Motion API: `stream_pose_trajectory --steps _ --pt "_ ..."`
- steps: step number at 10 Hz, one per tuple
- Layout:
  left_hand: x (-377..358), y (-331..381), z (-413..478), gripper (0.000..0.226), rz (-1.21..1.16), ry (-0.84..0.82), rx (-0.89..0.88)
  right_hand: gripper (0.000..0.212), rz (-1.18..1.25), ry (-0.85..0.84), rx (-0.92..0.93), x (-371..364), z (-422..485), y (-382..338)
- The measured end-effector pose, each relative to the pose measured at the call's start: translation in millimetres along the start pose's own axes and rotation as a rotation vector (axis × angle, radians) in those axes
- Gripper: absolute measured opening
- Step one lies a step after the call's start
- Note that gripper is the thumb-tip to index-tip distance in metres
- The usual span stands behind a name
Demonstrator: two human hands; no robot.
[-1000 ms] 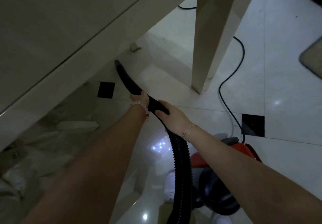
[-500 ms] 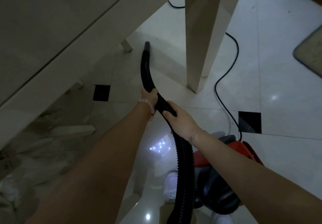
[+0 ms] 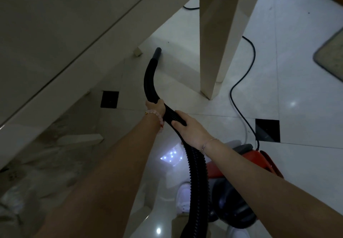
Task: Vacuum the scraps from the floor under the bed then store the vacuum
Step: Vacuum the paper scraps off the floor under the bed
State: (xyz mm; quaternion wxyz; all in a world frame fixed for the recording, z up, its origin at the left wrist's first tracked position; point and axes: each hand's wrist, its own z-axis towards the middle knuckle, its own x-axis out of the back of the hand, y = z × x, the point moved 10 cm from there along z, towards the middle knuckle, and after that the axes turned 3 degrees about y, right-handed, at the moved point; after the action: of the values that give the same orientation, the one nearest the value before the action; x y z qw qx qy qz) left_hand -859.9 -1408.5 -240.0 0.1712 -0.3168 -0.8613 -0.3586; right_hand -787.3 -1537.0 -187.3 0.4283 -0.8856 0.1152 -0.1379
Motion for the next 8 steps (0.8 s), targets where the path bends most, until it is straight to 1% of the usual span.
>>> stream_pose_trajectory --steps 1,2,3,4,6,7,8 --pt "1 6 -3 0.048 -0.028 0.046 -0.002 0.035 0.01 0.013 0.01 1 -1 -3" --pt "-4 18 -3 0.038 -0.112 0.066 -0.036 0.037 0.032 0.029 0.013 6 -1 -5" --pt "-26 21 3 0.04 -0.127 -0.059 -0.034 0.039 0.042 0.071 0.009 17 1 -3" --pt "-50 15 18 0.035 -0.095 -0.169 -0.04 0.035 0.042 0.094 0.012 26 0 1" --pt "-65 29 -7 0.019 -0.105 -0.233 -0.061 0.04 0.066 0.125 -0.001 40 -5 7" --pt "-65 30 -9 0.013 -0.094 -0.216 -0.057 0.037 0.067 0.132 0.005 44 -6 7" --pt "-60 27 -12 0.027 -0.114 -0.179 -0.04 0.036 0.078 0.114 -0.011 42 -9 8"
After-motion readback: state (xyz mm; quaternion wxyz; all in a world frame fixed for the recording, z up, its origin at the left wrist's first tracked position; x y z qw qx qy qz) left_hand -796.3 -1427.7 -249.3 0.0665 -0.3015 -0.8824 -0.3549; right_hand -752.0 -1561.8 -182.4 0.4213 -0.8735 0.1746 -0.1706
